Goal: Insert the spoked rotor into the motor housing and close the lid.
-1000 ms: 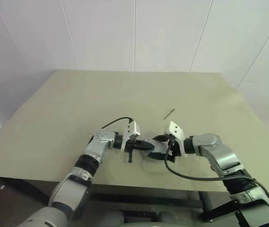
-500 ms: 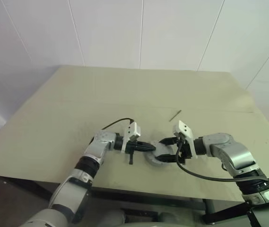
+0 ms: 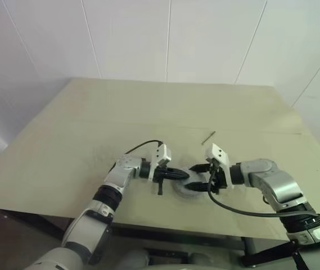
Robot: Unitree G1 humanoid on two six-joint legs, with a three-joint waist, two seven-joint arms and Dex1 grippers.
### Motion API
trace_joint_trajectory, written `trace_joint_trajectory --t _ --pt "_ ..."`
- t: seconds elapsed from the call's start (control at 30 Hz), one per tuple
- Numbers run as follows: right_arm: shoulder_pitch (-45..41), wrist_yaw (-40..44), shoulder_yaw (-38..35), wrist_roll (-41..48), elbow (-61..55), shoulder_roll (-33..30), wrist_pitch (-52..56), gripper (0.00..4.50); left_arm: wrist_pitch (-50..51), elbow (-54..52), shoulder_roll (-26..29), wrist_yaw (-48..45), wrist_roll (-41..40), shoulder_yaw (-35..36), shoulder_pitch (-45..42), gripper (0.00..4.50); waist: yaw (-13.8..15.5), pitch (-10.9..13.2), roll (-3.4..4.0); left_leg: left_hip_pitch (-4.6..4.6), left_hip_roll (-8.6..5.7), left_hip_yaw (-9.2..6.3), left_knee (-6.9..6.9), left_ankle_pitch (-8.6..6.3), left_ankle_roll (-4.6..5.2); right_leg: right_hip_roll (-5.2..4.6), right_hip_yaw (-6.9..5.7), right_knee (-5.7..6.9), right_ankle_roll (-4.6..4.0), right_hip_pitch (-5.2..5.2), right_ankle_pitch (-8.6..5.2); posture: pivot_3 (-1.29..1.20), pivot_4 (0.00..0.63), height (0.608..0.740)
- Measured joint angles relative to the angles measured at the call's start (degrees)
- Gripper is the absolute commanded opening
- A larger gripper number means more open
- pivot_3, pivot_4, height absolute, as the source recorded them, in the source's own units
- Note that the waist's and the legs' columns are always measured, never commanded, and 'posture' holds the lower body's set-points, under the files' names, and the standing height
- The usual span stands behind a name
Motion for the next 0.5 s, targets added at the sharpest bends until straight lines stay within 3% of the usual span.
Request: trace_joint_trajectory --t 0.5 --pt "-0.1 -2.0 -2.1 0.9 2.2 3.3 -1.4 4.47 -0.1 0.0 0.1 -0.1 0.5 0.1 0.0 0.00 -0.6 0.0 0.01 0.02 -0.01 0.01 0.19 0.02 0.00 0.01 -0.02 0.24 0.03 0.01 0.00 0.00 0.000 0.740"
